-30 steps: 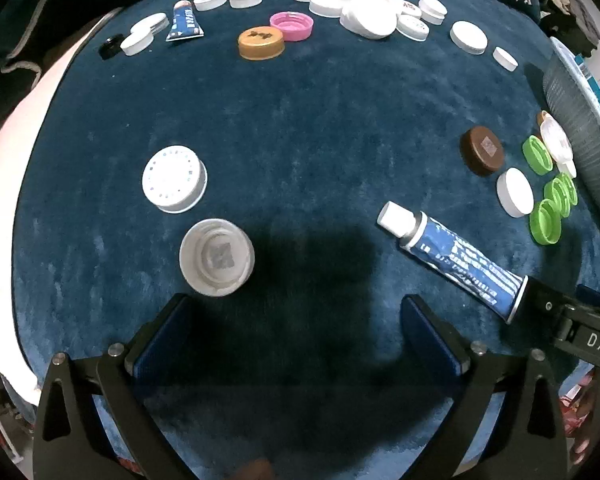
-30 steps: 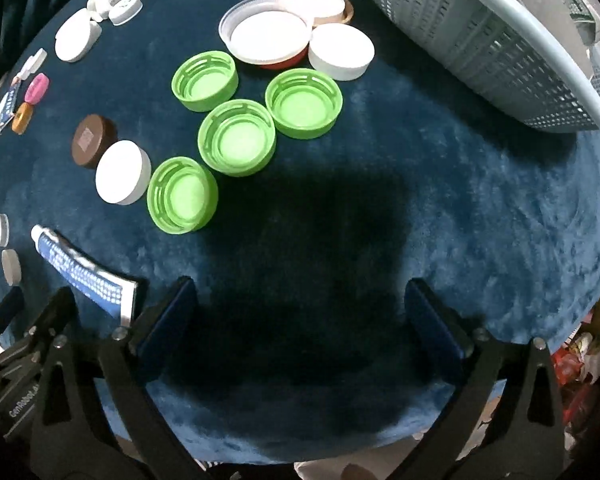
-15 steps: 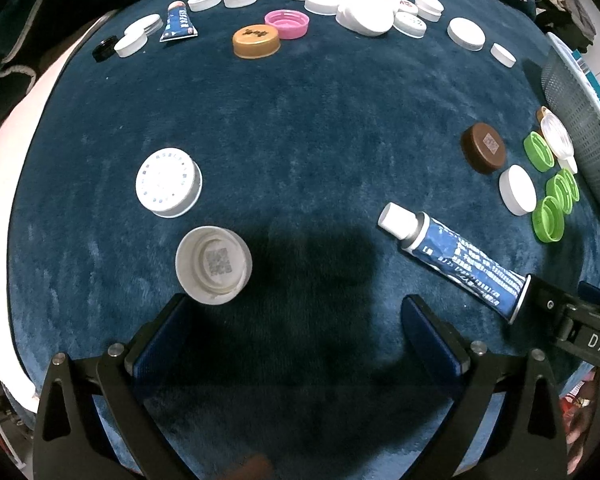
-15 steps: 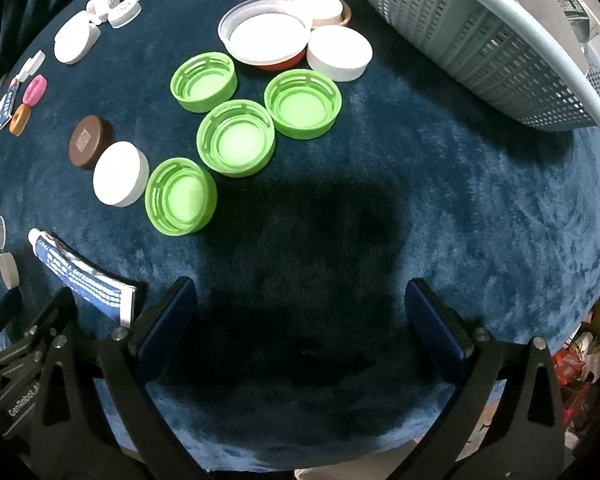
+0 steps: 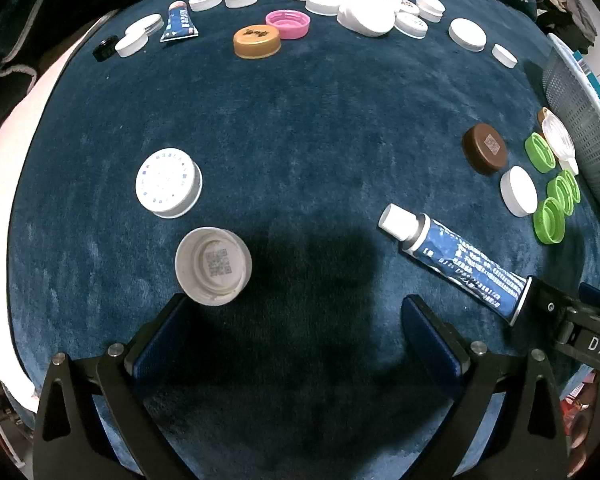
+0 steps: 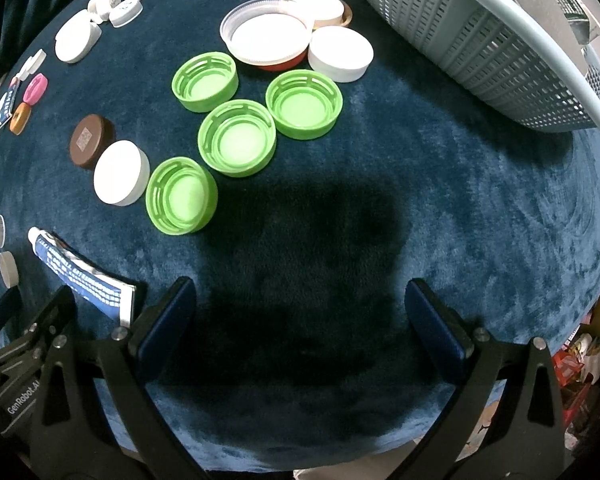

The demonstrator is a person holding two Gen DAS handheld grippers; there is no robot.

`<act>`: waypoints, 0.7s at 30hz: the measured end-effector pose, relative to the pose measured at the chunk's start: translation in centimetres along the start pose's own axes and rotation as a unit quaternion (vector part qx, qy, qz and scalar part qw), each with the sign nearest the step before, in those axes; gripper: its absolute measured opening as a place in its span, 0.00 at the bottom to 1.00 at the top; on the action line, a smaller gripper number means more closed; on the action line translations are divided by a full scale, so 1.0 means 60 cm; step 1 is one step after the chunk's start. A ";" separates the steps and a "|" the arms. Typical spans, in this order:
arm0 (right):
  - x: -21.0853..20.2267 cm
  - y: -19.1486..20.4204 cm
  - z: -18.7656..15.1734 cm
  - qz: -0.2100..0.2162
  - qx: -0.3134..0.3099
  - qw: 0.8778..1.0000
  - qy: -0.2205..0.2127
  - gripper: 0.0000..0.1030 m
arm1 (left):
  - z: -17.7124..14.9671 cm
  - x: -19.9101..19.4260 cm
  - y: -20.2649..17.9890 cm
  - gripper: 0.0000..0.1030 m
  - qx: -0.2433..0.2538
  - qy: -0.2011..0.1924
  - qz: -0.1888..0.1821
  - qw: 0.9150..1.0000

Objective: Organize objects
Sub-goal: 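Move the left tool toward the blue-and-white toothpaste tube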

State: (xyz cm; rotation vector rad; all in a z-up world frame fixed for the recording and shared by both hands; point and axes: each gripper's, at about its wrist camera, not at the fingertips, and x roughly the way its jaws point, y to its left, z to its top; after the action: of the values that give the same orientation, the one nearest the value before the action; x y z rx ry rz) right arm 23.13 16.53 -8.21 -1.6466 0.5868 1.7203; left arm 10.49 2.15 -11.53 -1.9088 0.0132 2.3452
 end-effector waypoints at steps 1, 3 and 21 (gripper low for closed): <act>-0.001 -0.009 -0.007 0.000 -0.001 1.000 0.000 1.00 | 0.000 0.000 0.000 1.00 0.000 0.000 0.000 1.000; -0.004 -0.026 -0.018 0.000 -0.002 1.000 0.001 1.00 | -0.001 0.000 -0.001 1.00 0.001 -0.001 0.000 1.000; -0.043 -0.256 -0.160 0.046 -0.042 0.998 -0.010 1.00 | -0.006 -0.006 0.002 1.00 -0.009 -0.002 -0.002 1.000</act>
State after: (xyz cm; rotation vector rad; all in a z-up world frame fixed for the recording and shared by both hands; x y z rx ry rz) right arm 40.85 19.46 -4.62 -1.6805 0.5963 1.8479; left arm 10.92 1.96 -11.27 -1.9093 -0.0114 2.3553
